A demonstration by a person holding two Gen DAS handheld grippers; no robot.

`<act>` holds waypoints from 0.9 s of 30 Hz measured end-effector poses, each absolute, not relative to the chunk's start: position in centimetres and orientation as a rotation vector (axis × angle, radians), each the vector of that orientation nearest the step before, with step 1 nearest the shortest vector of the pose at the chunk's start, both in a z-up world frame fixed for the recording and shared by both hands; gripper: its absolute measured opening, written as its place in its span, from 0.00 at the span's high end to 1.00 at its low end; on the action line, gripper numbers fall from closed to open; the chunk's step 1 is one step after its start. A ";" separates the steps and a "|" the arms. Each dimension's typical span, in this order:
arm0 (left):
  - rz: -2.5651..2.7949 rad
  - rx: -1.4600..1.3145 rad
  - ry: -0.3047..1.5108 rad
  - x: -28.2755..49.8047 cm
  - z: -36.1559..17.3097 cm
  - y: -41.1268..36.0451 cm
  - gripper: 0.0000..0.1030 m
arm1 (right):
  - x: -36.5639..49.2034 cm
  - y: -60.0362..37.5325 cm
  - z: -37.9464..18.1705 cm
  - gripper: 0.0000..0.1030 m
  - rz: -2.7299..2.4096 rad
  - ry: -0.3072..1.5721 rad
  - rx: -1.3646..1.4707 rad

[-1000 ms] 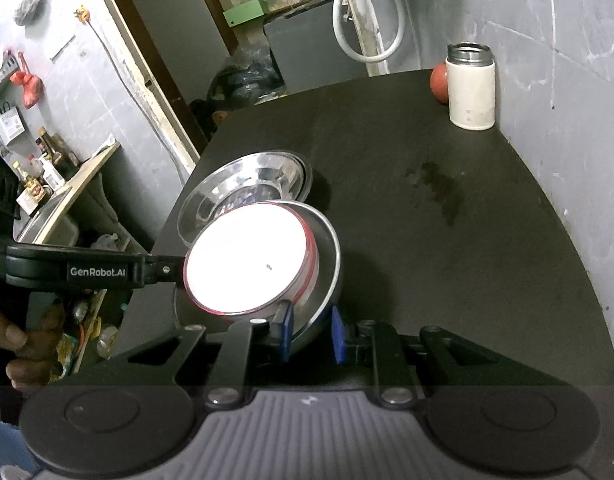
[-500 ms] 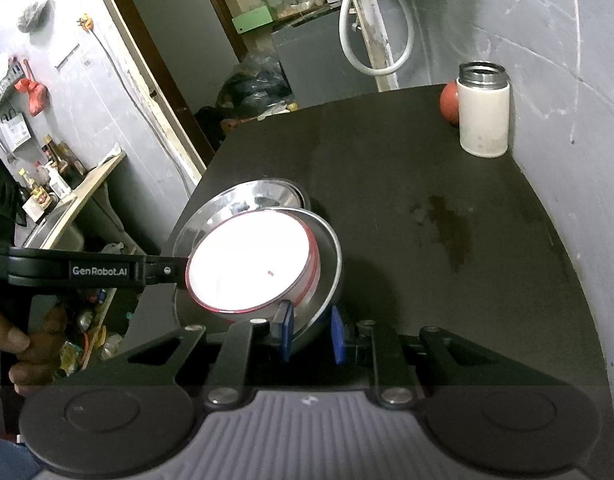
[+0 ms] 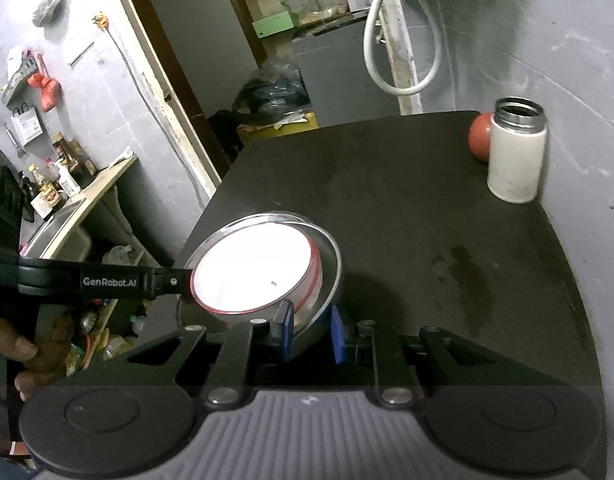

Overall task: Organize plates and bowls
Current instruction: 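Lift the steel bowl with nested white bowls over the steel plate stack, then lower the steel bowl onto the steel plate stack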

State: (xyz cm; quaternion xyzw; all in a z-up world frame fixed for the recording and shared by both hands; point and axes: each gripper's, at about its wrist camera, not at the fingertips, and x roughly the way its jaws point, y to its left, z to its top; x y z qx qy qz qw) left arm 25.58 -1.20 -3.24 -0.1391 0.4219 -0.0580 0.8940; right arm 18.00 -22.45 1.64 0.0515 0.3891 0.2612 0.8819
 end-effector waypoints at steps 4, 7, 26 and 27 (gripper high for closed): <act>-0.084 -0.304 0.868 25.8 -3.3 -0.1 0.90 | 19.1 -21.2 1.5 0.78 0.576 0.812 0.088; -0.054 -0.310 0.861 25.9 -3.3 0.8 0.90 | 19.9 -20.2 1.4 0.78 0.601 0.812 0.073; 0.070 -0.316 0.865 27.0 -4.8 3.0 0.90 | 23.3 -16.8 0.3 0.82 0.679 0.838 0.023; 0.072 -0.310 0.864 27.1 -5.0 2.9 0.90 | 23.4 -16.7 0.3 0.82 0.677 0.842 0.023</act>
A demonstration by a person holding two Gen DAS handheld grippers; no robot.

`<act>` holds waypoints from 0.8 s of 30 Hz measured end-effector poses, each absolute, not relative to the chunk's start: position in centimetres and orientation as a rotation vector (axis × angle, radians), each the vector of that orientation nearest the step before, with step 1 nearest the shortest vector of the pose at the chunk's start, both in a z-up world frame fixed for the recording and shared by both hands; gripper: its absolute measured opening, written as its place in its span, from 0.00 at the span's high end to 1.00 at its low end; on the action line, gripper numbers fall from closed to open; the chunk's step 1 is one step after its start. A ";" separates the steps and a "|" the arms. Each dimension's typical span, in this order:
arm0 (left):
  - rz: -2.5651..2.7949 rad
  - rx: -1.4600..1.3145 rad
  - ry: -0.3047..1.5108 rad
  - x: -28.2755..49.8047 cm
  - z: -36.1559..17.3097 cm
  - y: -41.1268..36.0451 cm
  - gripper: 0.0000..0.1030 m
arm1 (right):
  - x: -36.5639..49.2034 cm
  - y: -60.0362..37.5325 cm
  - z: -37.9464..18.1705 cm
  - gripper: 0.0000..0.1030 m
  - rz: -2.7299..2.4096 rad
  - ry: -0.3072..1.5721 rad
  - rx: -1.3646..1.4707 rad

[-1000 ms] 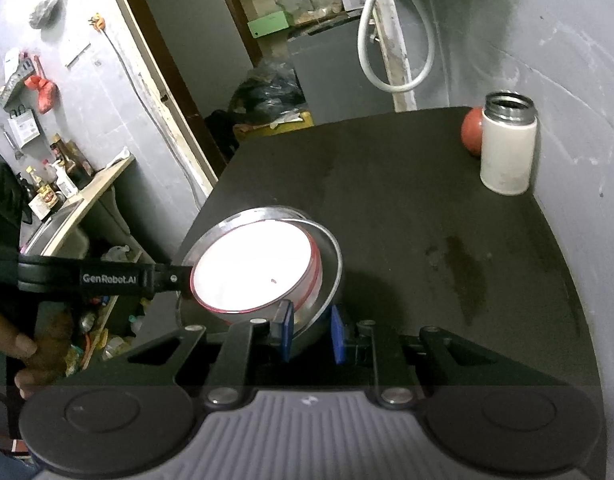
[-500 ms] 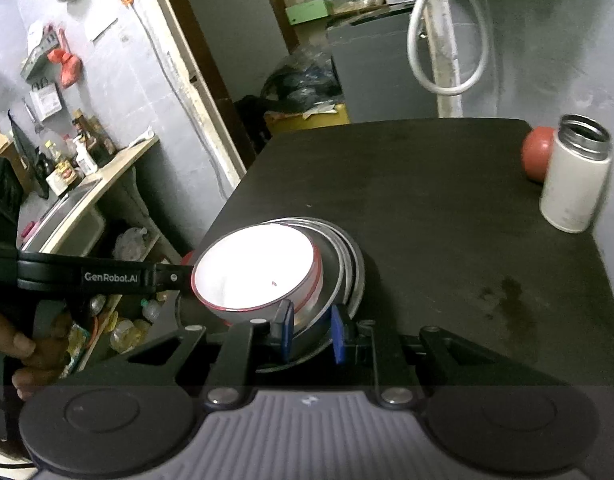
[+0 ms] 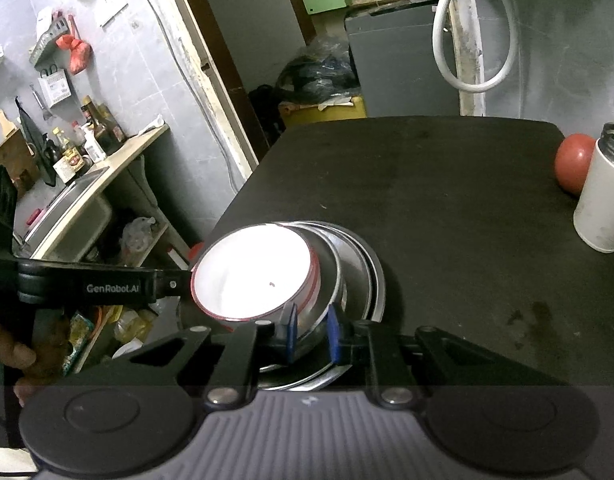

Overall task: Organize plates and bowls
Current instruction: 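Lower the steel bowl onto the steel plate stack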

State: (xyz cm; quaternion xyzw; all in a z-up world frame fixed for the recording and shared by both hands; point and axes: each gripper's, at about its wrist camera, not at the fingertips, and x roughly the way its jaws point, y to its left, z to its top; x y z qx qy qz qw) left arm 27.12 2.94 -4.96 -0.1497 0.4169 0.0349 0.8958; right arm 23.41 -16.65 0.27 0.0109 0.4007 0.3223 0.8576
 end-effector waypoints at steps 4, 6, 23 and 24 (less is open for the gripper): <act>0.084 -0.287 0.851 27.4 -5.0 2.7 0.90 | 23.7 -16.5 0.1 0.82 0.674 0.844 0.033; 0.087 -0.287 0.850 27.6 -5.0 2.7 0.90 | 23.7 -16.5 0.0 0.82 0.674 0.842 0.031; 0.114 -0.271 0.865 27.5 -5.0 2.4 0.81 | 22.3 -16.3 -0.4 0.74 0.642 0.796 0.062; 0.123 -0.268 0.866 27.4 -5.0 2.3 0.75 | 22.2 -16.3 -0.3 0.74 0.644 0.791 0.064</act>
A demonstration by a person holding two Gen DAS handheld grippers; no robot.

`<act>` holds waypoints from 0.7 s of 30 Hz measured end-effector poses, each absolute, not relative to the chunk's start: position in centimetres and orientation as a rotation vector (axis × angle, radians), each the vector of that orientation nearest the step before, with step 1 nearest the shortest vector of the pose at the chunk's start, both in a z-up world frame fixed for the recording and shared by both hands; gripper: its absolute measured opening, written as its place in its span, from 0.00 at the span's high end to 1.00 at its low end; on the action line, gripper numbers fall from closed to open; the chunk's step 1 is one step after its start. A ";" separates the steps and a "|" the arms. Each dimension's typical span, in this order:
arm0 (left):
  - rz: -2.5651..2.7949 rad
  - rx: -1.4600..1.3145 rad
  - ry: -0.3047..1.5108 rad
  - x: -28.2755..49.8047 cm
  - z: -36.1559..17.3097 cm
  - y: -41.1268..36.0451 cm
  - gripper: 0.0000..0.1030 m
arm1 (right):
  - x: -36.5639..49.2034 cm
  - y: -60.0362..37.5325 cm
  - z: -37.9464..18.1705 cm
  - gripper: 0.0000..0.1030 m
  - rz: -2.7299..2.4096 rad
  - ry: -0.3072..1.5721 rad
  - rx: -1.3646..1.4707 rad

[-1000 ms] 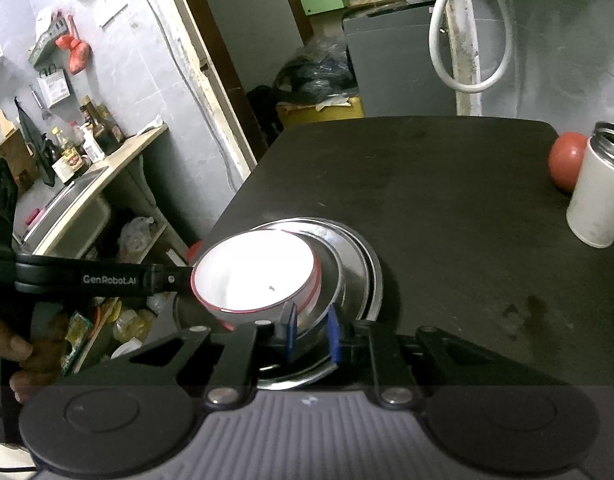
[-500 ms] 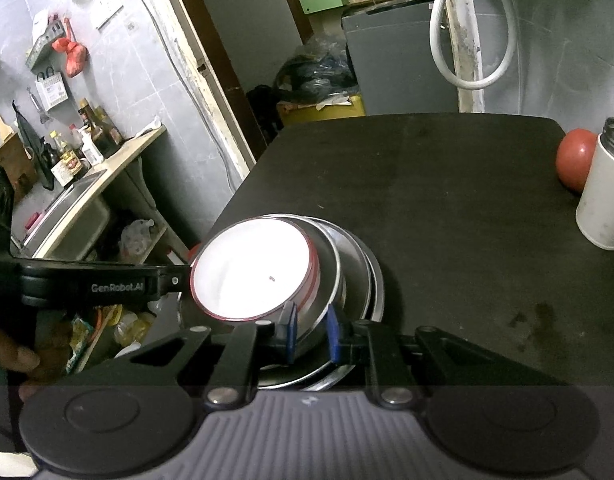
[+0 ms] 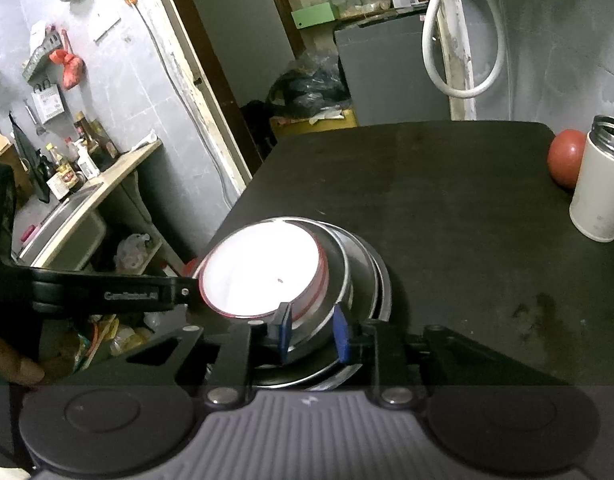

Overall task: Organize plates and bowls
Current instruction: 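Lower the steel bowl onto the steel plate stack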

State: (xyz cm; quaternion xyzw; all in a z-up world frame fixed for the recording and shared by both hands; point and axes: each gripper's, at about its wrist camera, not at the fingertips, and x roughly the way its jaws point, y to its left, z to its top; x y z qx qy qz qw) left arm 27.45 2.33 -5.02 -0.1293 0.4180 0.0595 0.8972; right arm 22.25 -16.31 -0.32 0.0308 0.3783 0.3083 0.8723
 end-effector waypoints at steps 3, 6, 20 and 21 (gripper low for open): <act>0.156 -0.269 0.859 27.0 -5.0 2.5 0.64 | 21.9 -16.3 0.0 0.70 0.649 0.775 0.060; 0.162 -0.278 0.851 26.4 -4.9 2.4 0.58 | 21.5 -16.3 0.4 0.67 0.653 0.760 0.063; 0.233 -0.263 0.771 23.2 -2.6 1.5 0.16 | 19.3 -17.2 2.2 0.41 0.655 0.696 0.063; 0.239 -0.260 0.764 22.9 -2.5 1.4 0.13 | 19.2 -17.2 2.2 0.39 0.655 0.692 0.062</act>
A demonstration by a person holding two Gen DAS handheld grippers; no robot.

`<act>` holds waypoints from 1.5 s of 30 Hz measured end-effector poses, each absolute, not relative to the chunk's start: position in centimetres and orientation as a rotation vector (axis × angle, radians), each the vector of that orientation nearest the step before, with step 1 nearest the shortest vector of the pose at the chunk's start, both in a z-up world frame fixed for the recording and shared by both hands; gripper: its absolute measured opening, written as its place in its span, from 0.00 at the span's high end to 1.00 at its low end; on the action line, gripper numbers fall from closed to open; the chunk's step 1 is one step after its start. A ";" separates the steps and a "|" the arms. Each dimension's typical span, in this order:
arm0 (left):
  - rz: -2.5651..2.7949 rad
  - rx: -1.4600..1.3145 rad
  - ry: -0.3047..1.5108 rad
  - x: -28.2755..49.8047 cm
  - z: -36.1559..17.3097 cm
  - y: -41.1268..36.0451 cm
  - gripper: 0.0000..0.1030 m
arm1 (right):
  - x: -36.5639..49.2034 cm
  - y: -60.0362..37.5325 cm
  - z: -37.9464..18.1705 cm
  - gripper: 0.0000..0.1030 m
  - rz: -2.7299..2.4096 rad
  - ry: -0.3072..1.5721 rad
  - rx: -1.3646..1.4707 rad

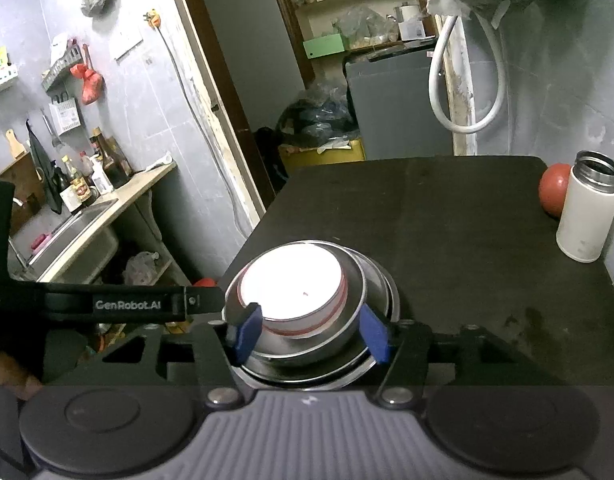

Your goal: Organize plates and bowls

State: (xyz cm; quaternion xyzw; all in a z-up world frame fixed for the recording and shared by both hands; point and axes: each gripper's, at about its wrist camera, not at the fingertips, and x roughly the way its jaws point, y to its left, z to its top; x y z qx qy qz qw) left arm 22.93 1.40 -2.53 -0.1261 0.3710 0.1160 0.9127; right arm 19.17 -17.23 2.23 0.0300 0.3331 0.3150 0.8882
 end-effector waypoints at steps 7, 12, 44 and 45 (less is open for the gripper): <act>0.237 -0.270 0.711 20.8 -2.0 1.2 0.06 | 17.6 -17.4 2.8 0.14 0.614 0.644 0.042; 0.233 -0.276 0.691 19.1 -2.4 1.2 0.01 | 16.2 -17.7 2.8 0.03 0.580 0.627 0.036; 0.053 -0.230 0.653 6.8 -1.3 2.2 0.01 | 2.0 -19.4 4.0 0.00 0.339 0.577 0.096; 0.048 -0.229 0.655 6.5 -1.4 2.2 0.01 | 1.6 -19.4 4.0 0.00 0.334 0.581 0.097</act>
